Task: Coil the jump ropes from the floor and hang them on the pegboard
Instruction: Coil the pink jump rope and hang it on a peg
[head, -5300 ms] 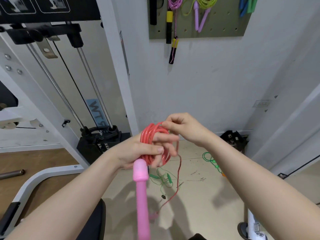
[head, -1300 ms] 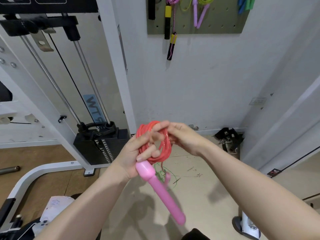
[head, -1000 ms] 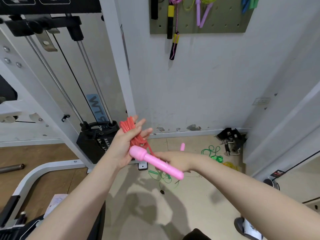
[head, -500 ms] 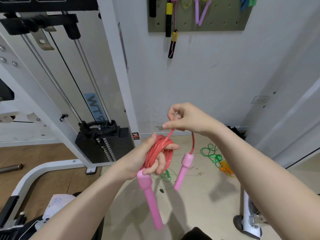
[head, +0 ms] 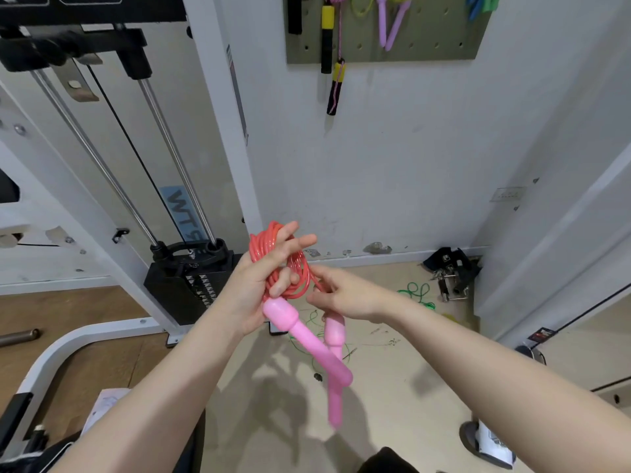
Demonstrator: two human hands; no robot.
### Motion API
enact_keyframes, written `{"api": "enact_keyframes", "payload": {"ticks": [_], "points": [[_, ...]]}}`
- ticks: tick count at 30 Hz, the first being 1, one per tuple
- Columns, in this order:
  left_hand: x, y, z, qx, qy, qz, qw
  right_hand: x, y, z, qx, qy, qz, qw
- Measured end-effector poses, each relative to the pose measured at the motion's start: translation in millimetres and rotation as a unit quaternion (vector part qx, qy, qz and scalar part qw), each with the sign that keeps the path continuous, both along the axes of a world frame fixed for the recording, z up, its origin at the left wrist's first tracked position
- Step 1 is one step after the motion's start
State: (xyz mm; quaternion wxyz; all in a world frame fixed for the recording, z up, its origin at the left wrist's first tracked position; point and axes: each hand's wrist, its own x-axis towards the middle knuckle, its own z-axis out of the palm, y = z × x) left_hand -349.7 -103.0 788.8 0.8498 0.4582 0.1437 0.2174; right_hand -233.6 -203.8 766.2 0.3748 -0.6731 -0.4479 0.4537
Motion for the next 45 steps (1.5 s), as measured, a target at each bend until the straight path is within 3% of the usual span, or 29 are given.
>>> {"api": "enact_keyframes", "payload": {"ticks": [2, 5, 10, 14, 18, 25, 28, 34, 38, 41, 45], "points": [[-2.8, -0.5, -3.3, 0.023, 0.009, 0.012, 1.000, 2.7, -0.6, 3.4, -0.005, 0.102, -0.005, 0.995], [-5.7, 5.1, -7.0, -0.004, -0.009, 0.021, 1.000, 3.2, 1.7, 6.2, 0.014, 0.288, -0.037, 0.957], [0.4, -1.8, -5.1, -0.031, -0.049, 0.031, 0.998, -18.3, 16.7, 4.8, 0.038, 0.323, -0.087, 0.942], [3.7, -7.1, -6.6, 0.024, -0.048, 0.045, 0.998, -30.2, 22.4, 13.4, 0.088, 0.423, -0.163, 0.887], [9.5, -14.0, -6.1, 0.099, 0.002, 0.088, 0.991, -30.4, 25.2, 13.1, 0.098, 0.361, -0.252, 0.892], [18.5, -14.0, -13.2, 0.112, 0.064, 0.202, 0.971, -18.7, 19.9, 20.7, 0.147, 0.191, -0.308, 0.920], [24.7, -19.2, -7.9, 0.061, 0.075, 0.229, 0.969, -15.9, 15.3, 22.4, 0.147, 0.223, -0.301, 0.915], [24.2, -10.0, 0.1, -0.009, 0.068, 0.232, 0.970, 6.8, 2.6, 7.6, 0.074, 0.250, -0.217, 0.941], [14.1, 7.2, 2.7, 0.016, 0.071, 0.212, 0.975, 27.7, -14.6, -9.2, 0.019, 0.113, -0.077, 0.990], [8.6, 17.8, 1.2, 0.063, 0.086, 0.201, 0.974, 35.4, -24.1, -17.3, -0.060, 0.003, 0.044, 0.997], [-2.4, 31.1, -8.3, 0.171, 0.157, 0.158, 0.960, 45.3, -22.0, -8.5, -0.069, -0.109, 0.037, 0.991]]}}
